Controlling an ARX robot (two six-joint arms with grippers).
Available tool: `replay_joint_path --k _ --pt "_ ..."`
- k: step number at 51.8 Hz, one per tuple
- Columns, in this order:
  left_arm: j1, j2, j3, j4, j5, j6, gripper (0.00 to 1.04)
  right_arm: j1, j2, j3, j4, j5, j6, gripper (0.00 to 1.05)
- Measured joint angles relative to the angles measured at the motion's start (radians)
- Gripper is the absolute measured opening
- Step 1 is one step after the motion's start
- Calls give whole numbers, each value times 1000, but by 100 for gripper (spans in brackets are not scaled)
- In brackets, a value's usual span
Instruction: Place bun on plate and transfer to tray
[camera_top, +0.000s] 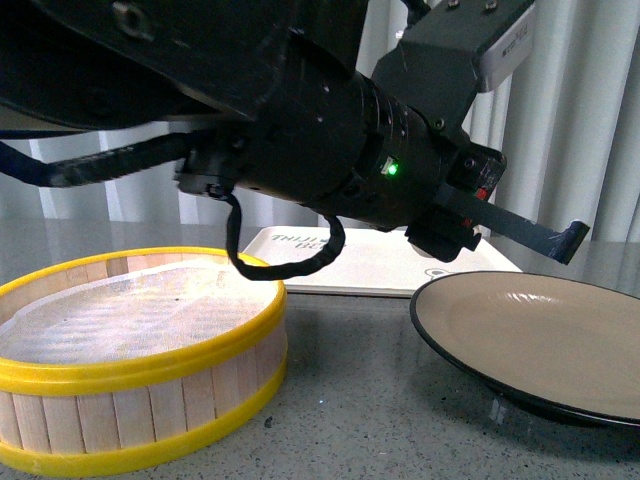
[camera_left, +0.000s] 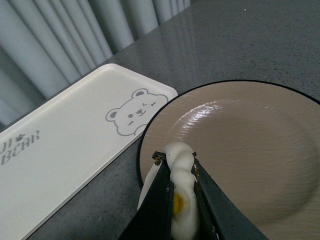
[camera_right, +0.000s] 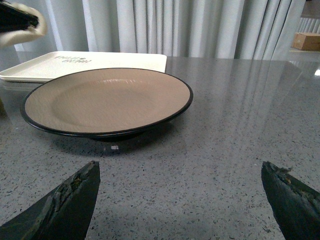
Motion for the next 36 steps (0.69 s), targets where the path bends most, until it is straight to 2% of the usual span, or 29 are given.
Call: replay_joint_path --k 13,21,27,36 --pt "-23 173 240 -133 54 22 6 0 0 0 0 0 0 96" --pt "-45 214 294 -203 96 4 6 0 0 0 0 0 0 96" --pt "-68 234 330 -239 42 -13 6 0 0 0 0 0 0 96" --pt "-98 266 360 -249 12 -32 6 0 0 0 0 0 0 96"
